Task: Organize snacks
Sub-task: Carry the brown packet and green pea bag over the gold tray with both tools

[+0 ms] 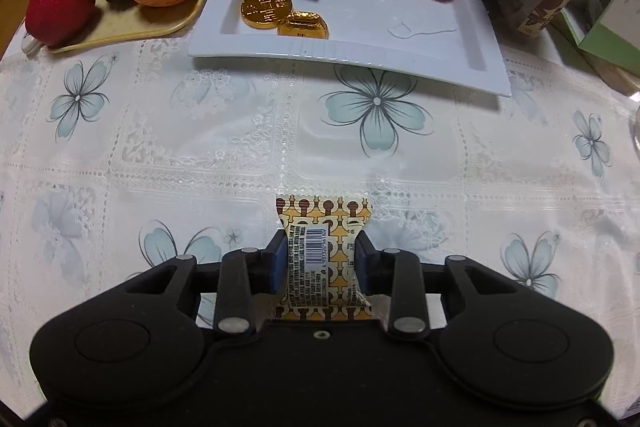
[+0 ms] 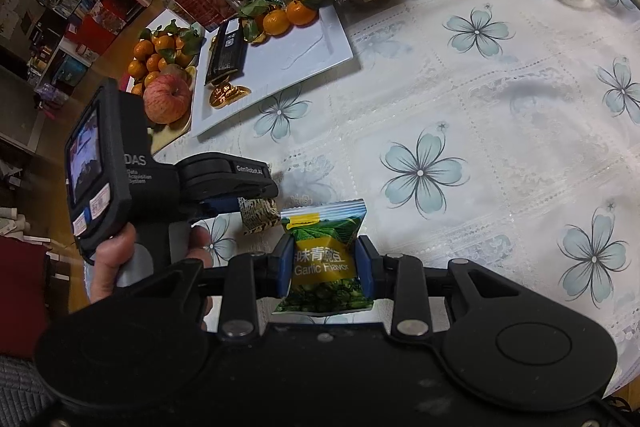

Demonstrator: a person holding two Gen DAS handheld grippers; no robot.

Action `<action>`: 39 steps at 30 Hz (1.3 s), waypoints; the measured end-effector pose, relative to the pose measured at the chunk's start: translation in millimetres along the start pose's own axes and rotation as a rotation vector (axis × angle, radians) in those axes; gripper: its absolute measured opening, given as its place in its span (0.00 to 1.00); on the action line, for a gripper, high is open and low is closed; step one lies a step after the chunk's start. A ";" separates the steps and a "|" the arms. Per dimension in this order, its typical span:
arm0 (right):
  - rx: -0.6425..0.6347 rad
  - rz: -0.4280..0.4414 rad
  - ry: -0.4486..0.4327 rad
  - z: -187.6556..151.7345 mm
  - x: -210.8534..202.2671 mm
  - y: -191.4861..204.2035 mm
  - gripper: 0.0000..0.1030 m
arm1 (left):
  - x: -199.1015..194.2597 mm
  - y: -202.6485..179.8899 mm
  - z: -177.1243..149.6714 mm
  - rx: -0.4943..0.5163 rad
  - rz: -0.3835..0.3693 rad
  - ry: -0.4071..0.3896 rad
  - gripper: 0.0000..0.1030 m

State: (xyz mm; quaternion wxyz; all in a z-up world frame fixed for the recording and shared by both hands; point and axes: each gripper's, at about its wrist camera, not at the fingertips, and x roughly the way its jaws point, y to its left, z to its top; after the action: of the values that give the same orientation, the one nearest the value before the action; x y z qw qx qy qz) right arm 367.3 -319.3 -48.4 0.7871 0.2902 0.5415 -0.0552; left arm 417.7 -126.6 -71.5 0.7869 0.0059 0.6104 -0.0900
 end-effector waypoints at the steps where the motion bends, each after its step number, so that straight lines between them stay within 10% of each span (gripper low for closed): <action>1: 0.002 -0.002 -0.003 0.1 -0.3 -1.2 0.33 | -6.4 -0.1 -1.9 -0.003 -0.003 -0.005 0.41; 20: -0.069 -0.031 -0.125 -37.1 -39.9 -11.7 0.33 | -152.1 3.0 -130.4 0.055 0.057 -0.145 0.41; 39: -0.093 0.080 -0.238 -235.3 -129.2 -25.1 0.33 | -193.0 28.9 -278.2 0.049 0.093 -0.222 0.41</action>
State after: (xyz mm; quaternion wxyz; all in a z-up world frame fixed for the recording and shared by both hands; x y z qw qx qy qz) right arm 111.5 -247.8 -1.8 0.8600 0.2661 0.4342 -0.0326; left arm 109.0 -39.1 40.3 0.8525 0.0436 0.5164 -0.0683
